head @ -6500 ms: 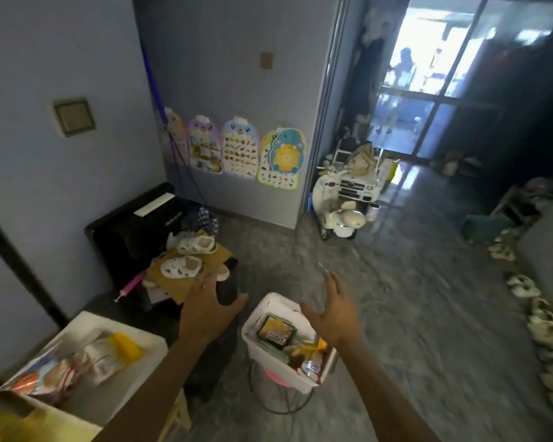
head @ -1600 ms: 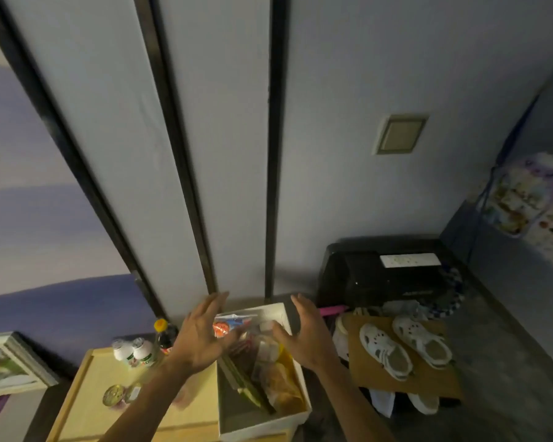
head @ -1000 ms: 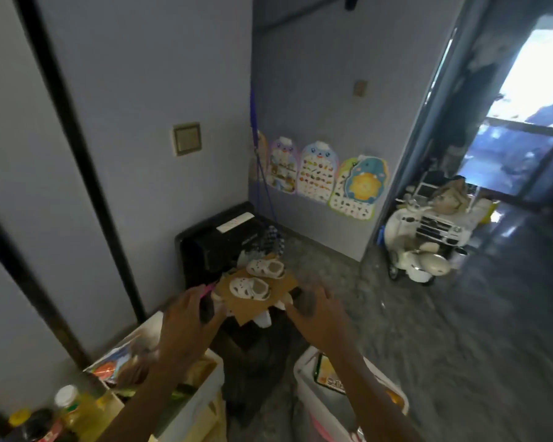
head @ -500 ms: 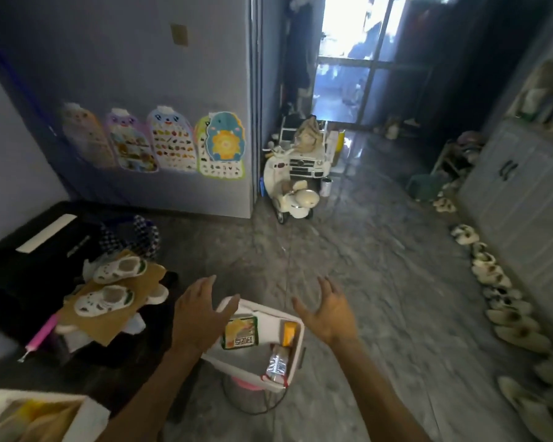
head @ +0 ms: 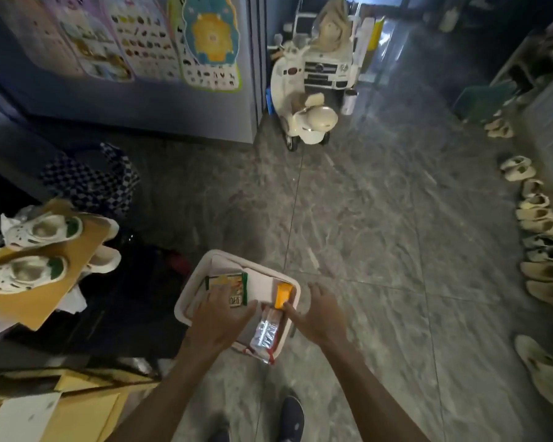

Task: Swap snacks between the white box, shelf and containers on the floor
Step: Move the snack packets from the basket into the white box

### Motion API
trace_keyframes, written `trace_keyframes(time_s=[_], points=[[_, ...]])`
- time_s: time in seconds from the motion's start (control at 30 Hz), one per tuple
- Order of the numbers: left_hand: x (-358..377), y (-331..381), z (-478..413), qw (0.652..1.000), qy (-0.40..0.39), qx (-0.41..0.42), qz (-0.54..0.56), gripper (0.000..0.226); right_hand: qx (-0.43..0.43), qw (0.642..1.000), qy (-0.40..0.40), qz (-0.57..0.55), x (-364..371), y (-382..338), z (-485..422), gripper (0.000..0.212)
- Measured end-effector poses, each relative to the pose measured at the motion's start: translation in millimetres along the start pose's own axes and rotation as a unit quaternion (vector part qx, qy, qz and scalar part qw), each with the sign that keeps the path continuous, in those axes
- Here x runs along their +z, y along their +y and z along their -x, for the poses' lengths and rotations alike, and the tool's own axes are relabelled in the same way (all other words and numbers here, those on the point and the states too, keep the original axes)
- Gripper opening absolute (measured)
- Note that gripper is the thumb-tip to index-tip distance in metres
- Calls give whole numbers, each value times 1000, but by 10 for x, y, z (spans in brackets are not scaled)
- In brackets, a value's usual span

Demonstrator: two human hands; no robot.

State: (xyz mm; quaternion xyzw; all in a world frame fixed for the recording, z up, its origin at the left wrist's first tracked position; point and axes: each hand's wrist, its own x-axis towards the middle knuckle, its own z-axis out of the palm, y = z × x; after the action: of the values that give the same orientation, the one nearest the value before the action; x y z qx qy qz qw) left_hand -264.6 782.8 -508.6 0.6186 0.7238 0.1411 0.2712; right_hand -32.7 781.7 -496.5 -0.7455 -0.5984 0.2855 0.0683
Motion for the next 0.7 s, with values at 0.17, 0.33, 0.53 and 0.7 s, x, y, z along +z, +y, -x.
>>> trace_keyframes(time_s=[0.17, 0.33, 0.53, 0.7], points=[[940, -381, -311, 992, -105, -70, -25, 87, 19, 998, -56, 23, 847, 245, -719, 91], [1900, -750, -571, 977, -186, -100, -27, 91, 74, 996, -46, -19, 1860, 484, -1417, 92], [2540, -1107, -652, 963, -249, -104, -30, 110, 114, 993, -2, -34, 2547, 466, -1749, 90], [2548, -1135, -675, 959, -256, -122, 17, 105, 133, 989, 31, -50, 2614, 417, -1803, 56]])
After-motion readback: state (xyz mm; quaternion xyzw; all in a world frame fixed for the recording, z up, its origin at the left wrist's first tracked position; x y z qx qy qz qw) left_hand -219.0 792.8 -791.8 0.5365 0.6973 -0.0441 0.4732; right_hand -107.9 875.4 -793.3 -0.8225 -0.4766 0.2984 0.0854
